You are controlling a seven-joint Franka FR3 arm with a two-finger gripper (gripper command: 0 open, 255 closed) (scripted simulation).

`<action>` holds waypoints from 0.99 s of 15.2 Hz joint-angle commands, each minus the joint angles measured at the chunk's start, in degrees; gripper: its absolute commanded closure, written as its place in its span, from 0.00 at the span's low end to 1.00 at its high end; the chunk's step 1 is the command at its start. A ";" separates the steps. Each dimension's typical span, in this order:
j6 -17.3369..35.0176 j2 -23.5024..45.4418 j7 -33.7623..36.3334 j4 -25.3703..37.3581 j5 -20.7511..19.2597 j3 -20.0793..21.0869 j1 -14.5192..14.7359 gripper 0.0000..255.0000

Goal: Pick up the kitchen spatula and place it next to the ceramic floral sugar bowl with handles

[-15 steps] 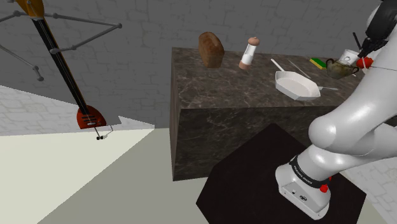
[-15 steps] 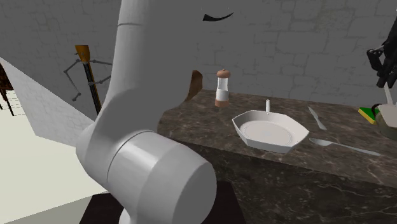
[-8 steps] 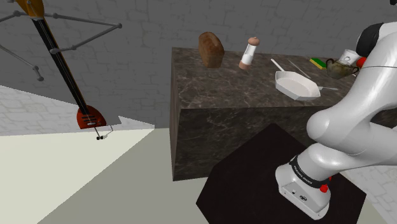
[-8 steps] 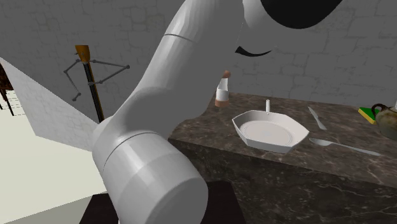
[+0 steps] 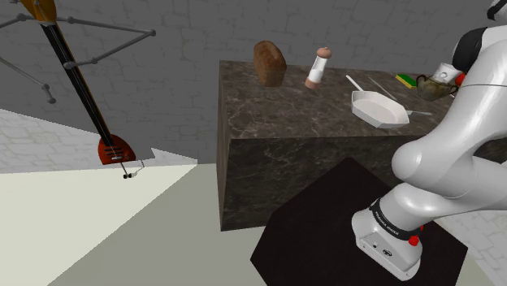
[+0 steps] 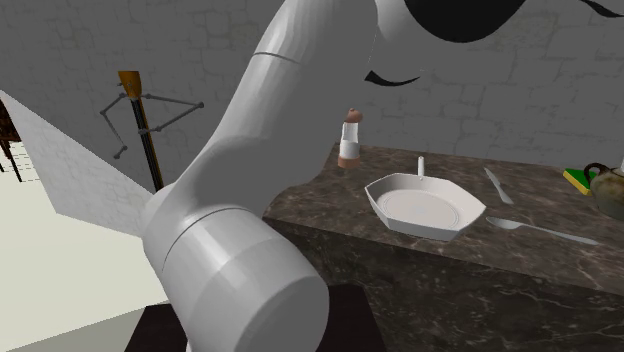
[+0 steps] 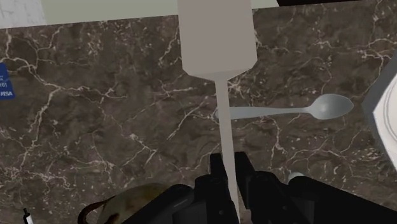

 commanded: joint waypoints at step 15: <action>12.03 0.54 -2.28 -12.49 1.01 0.51 3.03 1.00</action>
